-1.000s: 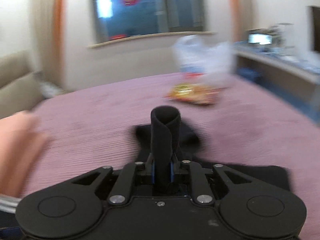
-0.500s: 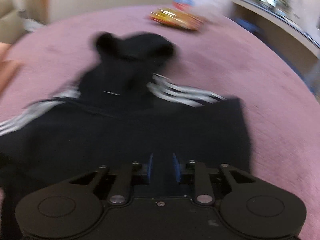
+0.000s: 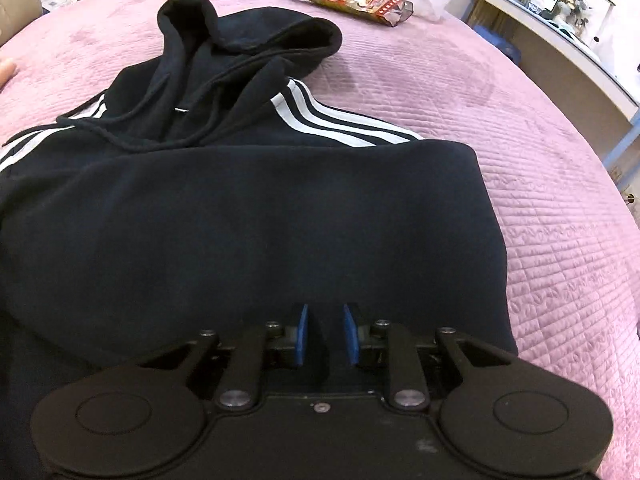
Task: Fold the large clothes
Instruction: 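Grasp the other sleeve cuff with the left tool and fold it across the body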
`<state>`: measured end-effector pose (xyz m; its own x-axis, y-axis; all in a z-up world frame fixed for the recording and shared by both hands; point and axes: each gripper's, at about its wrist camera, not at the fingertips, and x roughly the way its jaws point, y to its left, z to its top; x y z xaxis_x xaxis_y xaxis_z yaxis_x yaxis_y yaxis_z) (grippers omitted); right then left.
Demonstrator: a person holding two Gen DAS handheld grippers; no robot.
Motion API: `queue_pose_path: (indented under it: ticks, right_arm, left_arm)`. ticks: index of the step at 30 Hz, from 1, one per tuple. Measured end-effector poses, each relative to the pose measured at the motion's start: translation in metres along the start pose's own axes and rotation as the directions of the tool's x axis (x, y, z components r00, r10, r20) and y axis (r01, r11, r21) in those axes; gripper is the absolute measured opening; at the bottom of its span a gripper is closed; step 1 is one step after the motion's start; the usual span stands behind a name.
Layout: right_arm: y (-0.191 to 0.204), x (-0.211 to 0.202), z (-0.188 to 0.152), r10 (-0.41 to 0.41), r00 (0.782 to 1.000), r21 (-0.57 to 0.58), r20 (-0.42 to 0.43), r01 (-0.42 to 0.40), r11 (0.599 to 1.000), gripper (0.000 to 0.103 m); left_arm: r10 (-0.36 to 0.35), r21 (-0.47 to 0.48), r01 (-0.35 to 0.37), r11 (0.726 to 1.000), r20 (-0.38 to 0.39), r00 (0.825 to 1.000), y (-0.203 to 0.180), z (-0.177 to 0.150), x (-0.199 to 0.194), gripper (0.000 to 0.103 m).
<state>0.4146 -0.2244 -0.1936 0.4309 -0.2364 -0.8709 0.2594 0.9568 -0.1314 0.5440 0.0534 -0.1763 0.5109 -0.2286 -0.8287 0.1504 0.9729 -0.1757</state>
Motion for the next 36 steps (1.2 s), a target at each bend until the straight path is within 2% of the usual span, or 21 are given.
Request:
queue_pose_path:
  ticks: [2,4,6,7,10,13,15,16,17,18,21,22,24,27,29,30,31,32,33,36]
  right_arm:
    - [-0.004,-0.002,0.002,0.017,1.0,0.015,-0.011,-0.017,1.0,0.028]
    - [-0.007,-0.008,0.005,0.047,0.999,0.039,-0.015,-0.046,0.998,0.028]
    - [-0.007,-0.014,0.01,0.076,0.997,0.055,-0.001,-0.076,0.996,0.028]
    - [-0.005,-0.019,0.012,0.082,0.997,0.054,0.012,-0.083,0.995,0.028]
    - [0.007,-0.031,0.016,0.116,0.992,0.046,0.045,-0.118,0.992,0.028]
    - [0.023,-0.025,0.017,0.129,0.991,0.022,0.033,-0.13,0.991,0.028]
    - [0.033,-0.008,0.014,0.111,0.993,-0.011,-0.034,-0.111,0.994,0.028]
    - [0.034,0.0,0.013,0.106,0.992,-0.02,-0.064,-0.107,0.994,0.028]
    - [0.032,0.0,0.013,0.114,0.992,-0.018,-0.058,-0.116,0.993,0.028]
    - [0.03,-0.004,0.016,0.122,0.991,-0.018,-0.047,-0.123,0.992,0.029]
    - [0.015,-0.024,0.026,0.096,0.994,-0.029,0.058,-0.094,0.995,0.029]
    - [0.011,-0.029,0.031,0.081,0.993,-0.032,0.087,-0.078,0.996,0.029]
    - [0.002,-0.028,0.042,0.033,0.992,-0.02,0.124,-0.031,0.999,0.029]
    - [-0.009,-0.005,0.055,-0.035,0.994,0.027,0.103,0.033,0.999,0.028]
    - [-0.016,0.021,0.057,-0.065,0.997,0.068,0.042,0.062,0.996,0.027]
    - [-0.022,0.04,0.055,-0.052,0.998,0.096,-0.033,0.055,0.994,0.027]
    - [-0.027,0.053,0.051,-0.017,0.997,0.132,-0.076,0.027,0.991,0.027]
    - [-0.032,0.054,0.049,-0.003,0.999,0.162,-0.046,0.01,0.987,0.027]
    - [-0.033,0.054,0.049,0.0,0.999,0.159,-0.045,0.007,0.987,0.027]
    - [-0.038,0.051,0.048,0.016,0.999,0.166,-0.04,-0.009,0.986,0.027]
  left_arm:
    - [-0.046,-0.013,0.046,0.999,0.055,0.997,-0.003,0.007,-0.017,0.011]
    - [-0.11,-0.038,0.116,0.993,0.131,0.985,0.0,0.017,-0.04,0.011]
    - [-0.12,-0.035,0.128,0.991,0.187,0.975,0.003,0.026,-0.061,0.011]
    - [-0.103,-0.038,0.113,0.993,0.204,0.973,0.006,0.028,-0.069,0.011]
    - [0.043,-0.043,-0.034,0.998,0.226,0.973,0.025,0.027,-0.076,0.011]
    - [0.061,-0.048,-0.058,0.997,0.063,0.996,0.049,0.015,-0.038,0.017]
    - [0.148,0.019,-0.148,0.989,-0.011,0.989,0.05,0.003,-0.01,0.034]
    - [0.184,0.043,-0.184,0.982,-0.003,0.983,0.049,-0.002,-0.006,0.038]
    - [0.194,0.044,-0.195,0.98,0.026,0.981,0.047,-0.004,-0.01,0.042]
    - [0.206,0.026,-0.208,0.978,0.066,0.976,0.047,-0.003,-0.02,0.041]
    - [0.24,-0.008,-0.243,0.97,0.187,0.953,0.039,0.0,-0.052,0.044]
    - [0.226,-0.001,-0.231,0.973,0.212,0.951,0.033,0.0,-0.06,0.044]
    - [0.143,0.036,-0.154,0.987,0.215,0.966,0.021,0.005,-0.06,0.039]
    - [0.014,0.097,-0.028,0.995,0.137,0.99,-0.001,0.003,-0.032,0.022]
    - [-0.009,0.092,0.003,0.996,0.067,0.998,-0.005,-0.002,-0.005,0.016]
    - [-0.002,0.086,0.001,0.996,0.017,1.0,-0.004,-0.007,0.013,0.015]
    - [0.005,0.086,-0.005,0.996,0.003,1.0,-0.001,-0.012,0.024,0.016]
    - [-0.007,0.1,0.002,0.995,0.051,0.999,0.001,-0.019,0.026,0.015]
    - [-0.016,0.106,0.009,0.994,0.064,0.998,0.002,-0.023,0.024,0.015]
    - [-0.032,0.064,0.03,0.997,0.034,0.999,0.009,-0.017,0.019,0.015]
